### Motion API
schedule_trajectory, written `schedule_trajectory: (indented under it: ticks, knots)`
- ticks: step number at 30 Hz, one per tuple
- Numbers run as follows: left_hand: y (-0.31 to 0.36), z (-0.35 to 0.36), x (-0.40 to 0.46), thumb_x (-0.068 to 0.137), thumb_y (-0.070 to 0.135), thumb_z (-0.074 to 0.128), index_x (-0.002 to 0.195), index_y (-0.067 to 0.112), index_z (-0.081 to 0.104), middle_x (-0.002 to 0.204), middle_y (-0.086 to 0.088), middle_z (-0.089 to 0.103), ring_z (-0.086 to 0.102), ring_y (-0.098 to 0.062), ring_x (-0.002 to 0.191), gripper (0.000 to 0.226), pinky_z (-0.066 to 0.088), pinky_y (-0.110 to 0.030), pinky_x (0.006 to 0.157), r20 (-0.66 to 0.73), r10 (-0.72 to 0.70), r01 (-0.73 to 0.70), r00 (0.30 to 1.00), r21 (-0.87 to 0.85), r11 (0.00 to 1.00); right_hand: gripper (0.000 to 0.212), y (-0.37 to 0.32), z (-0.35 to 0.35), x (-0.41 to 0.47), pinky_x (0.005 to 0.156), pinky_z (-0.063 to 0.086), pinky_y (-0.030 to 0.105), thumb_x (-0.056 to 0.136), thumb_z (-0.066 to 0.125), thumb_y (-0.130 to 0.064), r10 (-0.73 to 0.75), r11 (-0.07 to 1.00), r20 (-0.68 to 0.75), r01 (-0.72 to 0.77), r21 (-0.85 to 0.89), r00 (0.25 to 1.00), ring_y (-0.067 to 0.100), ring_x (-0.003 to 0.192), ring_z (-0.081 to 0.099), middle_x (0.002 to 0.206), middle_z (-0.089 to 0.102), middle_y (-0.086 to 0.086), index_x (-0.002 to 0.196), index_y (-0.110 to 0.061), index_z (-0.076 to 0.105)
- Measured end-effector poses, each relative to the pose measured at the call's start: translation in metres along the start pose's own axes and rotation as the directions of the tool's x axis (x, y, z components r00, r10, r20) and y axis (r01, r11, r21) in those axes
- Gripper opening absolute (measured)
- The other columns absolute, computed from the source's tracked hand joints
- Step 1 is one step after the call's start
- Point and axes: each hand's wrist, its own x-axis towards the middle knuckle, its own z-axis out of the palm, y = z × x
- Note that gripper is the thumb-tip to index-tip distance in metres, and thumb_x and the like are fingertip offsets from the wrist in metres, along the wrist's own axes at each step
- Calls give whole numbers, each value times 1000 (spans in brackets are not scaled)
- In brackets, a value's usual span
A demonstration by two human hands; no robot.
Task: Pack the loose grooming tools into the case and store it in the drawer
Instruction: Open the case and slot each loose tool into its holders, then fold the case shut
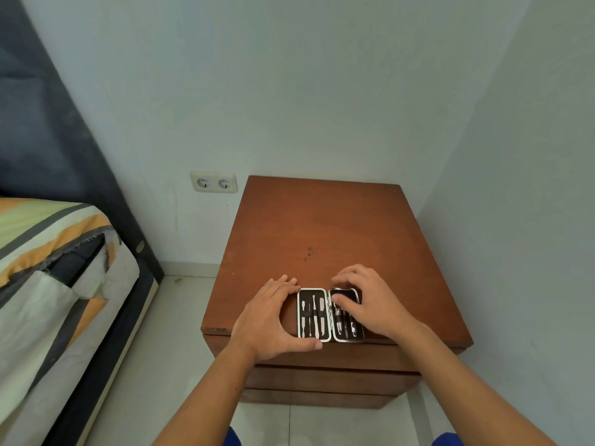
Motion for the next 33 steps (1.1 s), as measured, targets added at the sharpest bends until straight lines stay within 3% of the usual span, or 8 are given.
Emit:
schedule_trajectory:
  ticks: [3, 8, 13, 21, 24, 28, 30, 33]
  knots:
    - [-1, 0, 0, 52, 97, 72, 153, 34, 43, 163, 22, 34, 16, 1, 156, 122, 19, -36, 129, 8, -1, 1, 1000, -2, 1000, 29, 19, -9, 0, 108, 43, 31, 101, 64, -32, 43, 998, 72, -39, -53, 996, 5, 116, 50, 125, 56, -23, 130, -31, 69]
    - [-3, -1, 0, 72, 74, 78, 150, 35, 51, 153, 31, 36, 12, 15, 146, 91, 6, -14, 121, -55, 9, -11, 998, -25, 1000, 31, 30, -18, -10, 97, 51, 30, 97, 72, -25, 69, 998, 118, -68, -15, 991, 3, 104, 58, 118, 59, -21, 128, -28, 71]
    - [-11, 5, 7, 87, 58, 76, 138, 36, 63, 149, 22, 54, 34, 6, 147, 57, 25, -32, 127, -113, -17, 10, 993, -63, 998, 24, 31, -19, -42, 82, 46, 20, 85, 84, -35, 174, 978, 26, -175, 109, 984, 4, 92, 59, 103, 64, -15, 106, -38, 74]
    - [-9, 6, 17, 93, 35, 79, 128, 31, 71, 142, 16, 63, 39, 9, 136, 36, 24, -27, 125, -121, -63, 51, 991, -100, 994, 29, 8, 16, -85, 81, 37, 12, 78, 87, -45, 184, 977, -150, -164, 133, 971, 1, 99, 51, 98, 62, -17, 92, -32, 66]
    - [-6, 4, 15, 94, 33, 78, 129, 30, 70, 143, 16, 61, 37, 8, 138, 36, 19, -22, 122, -88, -70, 61, 994, -99, 993, 29, 3, 17, -88, 82, 37, 10, 78, 88, -43, 211, 970, -162, -187, 152, 964, 2, 98, 51, 98, 61, -15, 95, -32, 67]
    - [-2, 5, 12, 96, 33, 76, 131, 31, 69, 146, 13, 60, 41, -2, 145, 36, 18, -24, 124, -77, -70, 62, 995, -92, 994, 32, 4, 11, -78, 80, 39, 10, 87, 81, -41, 287, 944, -145, -254, 211, 947, 4, 98, 55, 104, 62, -12, 114, -29, 72]
    - [0, 4, 11, 97, 31, 75, 131, 31, 70, 146, 13, 60, 41, -2, 144, 35, 19, -27, 125, -65, -80, 73, 995, -97, 993, 37, 5, 10, -64, 88, 45, 16, 93, 76, -34, 345, 918, -127, -305, 254, 930, 12, 102, 59, 107, 62, -8, 127, -21, 71]
    - [5, 2, 17, 103, 15, 65, 126, 27, 74, 143, 8, 64, 44, -9, 145, 28, 22, -35, 127, -51, -151, 142, 987, -154, 978, 32, 6, 10, -42, 108, 46, 41, 96, 70, -32, 430, 878, -48, -405, 256, 902, 23, 115, 60, 110, 65, -8, 126, -25, 73]
